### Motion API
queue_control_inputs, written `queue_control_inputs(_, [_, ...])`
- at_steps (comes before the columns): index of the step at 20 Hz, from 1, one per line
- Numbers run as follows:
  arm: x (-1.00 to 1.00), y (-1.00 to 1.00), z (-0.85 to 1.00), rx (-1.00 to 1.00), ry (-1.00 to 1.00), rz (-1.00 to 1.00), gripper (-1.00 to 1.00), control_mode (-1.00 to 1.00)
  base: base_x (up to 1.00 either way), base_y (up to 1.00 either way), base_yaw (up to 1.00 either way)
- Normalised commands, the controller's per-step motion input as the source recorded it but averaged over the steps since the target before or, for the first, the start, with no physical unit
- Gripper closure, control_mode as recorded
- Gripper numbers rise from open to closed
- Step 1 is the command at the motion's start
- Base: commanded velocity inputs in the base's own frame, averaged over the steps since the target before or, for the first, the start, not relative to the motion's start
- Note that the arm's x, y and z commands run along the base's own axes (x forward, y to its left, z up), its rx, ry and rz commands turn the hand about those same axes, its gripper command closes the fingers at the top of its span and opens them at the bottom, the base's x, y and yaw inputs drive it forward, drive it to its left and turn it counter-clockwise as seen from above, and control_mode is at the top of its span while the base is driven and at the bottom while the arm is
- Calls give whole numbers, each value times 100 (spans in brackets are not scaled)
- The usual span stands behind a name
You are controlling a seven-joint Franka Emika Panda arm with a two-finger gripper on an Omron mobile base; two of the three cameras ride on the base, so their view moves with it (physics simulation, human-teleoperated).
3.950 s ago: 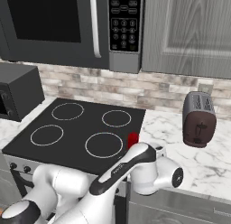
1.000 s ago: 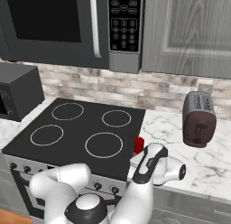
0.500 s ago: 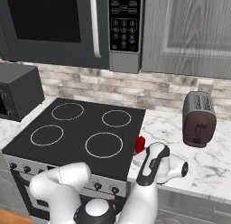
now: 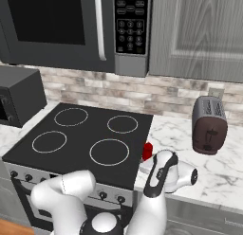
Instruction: Take 2 condiments from the cabinet and move them on the counter near the stove.Make sure the condiments are lined up with each other, next to each other.
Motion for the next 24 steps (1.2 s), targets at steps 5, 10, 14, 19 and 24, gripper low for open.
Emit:
queue_control_inputs(5, [0, 0, -18, 0, 0, 0, -100, -100, 0, 0, 0])
queue_control_inputs(10, [0, 0, -3, 0, 0, 1, -100, -100, 0, 0, 0])
queue_control_inputs(14, [0, -4, 0, 0, 0, 1, -100, -100, 0, 0, 0])
queue_control_inputs(19, [-16, -7, 2, 0, 0, 3, -100, -100, 0, 0, 0])
queue_control_inputs(24, [-32, -20, 12, 0, 0, 2, -100, -100, 0, 0, 0])
